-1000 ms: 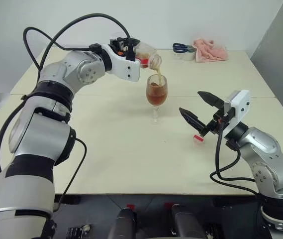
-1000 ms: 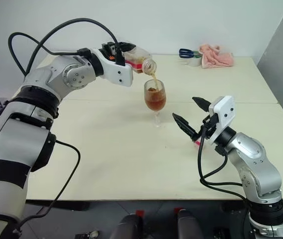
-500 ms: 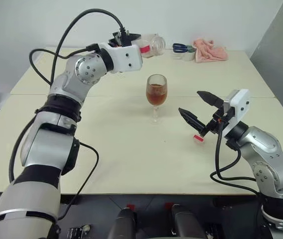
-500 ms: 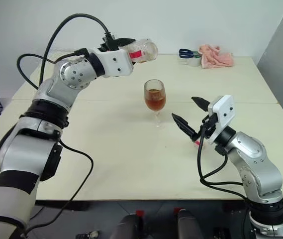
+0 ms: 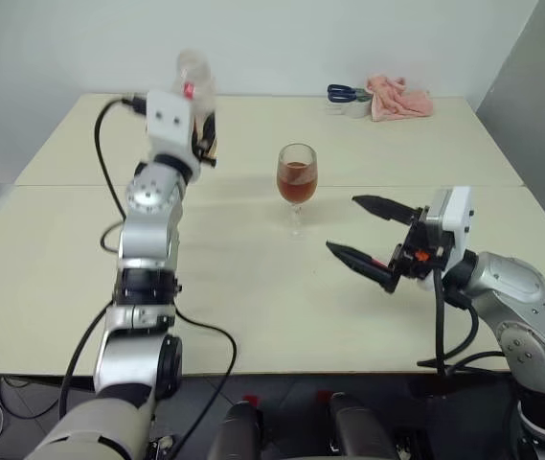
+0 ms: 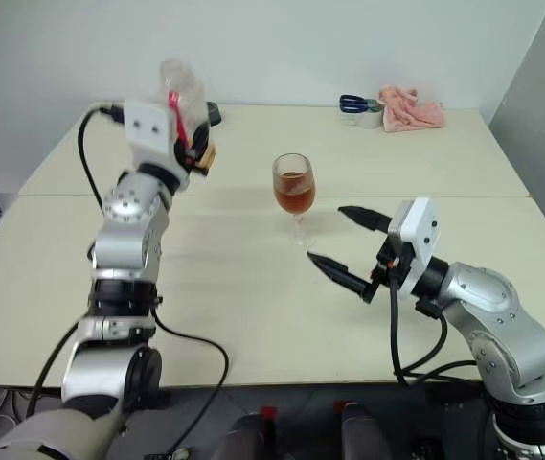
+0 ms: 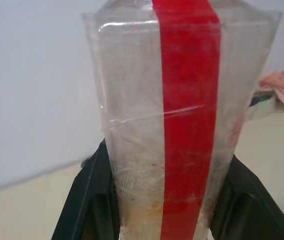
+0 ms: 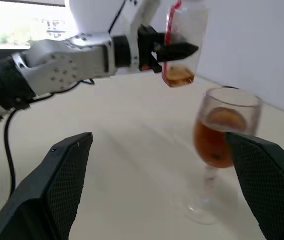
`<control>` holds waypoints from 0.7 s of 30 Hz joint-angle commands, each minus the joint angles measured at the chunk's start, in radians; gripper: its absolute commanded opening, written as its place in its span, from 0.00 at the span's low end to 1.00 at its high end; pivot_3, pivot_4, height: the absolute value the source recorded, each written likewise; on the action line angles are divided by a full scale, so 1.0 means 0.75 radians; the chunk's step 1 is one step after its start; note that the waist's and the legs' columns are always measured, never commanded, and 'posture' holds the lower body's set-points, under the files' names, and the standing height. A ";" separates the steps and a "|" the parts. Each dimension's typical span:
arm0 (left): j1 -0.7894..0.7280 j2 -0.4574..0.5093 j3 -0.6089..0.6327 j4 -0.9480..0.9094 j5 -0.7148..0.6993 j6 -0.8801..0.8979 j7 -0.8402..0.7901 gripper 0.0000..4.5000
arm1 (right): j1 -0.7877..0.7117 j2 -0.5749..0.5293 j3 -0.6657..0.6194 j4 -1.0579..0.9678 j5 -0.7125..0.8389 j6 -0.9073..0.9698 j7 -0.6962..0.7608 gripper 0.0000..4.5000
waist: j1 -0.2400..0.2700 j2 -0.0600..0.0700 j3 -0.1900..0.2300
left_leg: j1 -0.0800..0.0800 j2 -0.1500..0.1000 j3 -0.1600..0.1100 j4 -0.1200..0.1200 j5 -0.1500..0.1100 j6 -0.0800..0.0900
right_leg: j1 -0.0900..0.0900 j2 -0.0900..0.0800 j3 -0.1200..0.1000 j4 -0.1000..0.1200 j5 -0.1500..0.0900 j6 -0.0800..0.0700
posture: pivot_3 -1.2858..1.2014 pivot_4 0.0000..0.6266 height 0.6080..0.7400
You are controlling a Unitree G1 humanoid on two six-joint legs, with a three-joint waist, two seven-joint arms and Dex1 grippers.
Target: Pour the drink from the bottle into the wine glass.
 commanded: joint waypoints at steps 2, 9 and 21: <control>0.082 -0.025 0.067 -0.080 -0.096 -0.016 0.018 0.39 | 0.034 -0.010 0.006 -0.008 -0.004 -0.053 0.046 1.00 | 0.008 0.000 0.000 | -0.001 0.000 0.001 0.002 0.000 0.000 | 0.000 0.000 0.000 0.000 0.000 0.000 | 0.52 0.24 1.00; 0.178 -0.054 0.090 0.068 -0.189 -0.159 -0.055 0.39 | 0.046 0.049 0.048 0.038 -0.048 -0.076 -0.002 1.00 | 0.017 0.000 0.000 | 0.000 0.000 0.003 0.002 0.000 0.000 | 0.000 0.000 0.000 0.000 0.000 0.000 | 0.52 0.24 1.00; 0.156 -0.060 0.074 0.385 -0.197 -0.381 -0.095 0.55 | 0.055 0.048 0.042 -0.013 -0.021 -0.034 -0.059 1.00 | 0.016 0.000 -0.001 | 0.000 -0.001 0.002 0.002 0.000 0.000 | 0.001 0.000 0.000 -0.001 0.000 0.000 | 0.52 0.24 1.00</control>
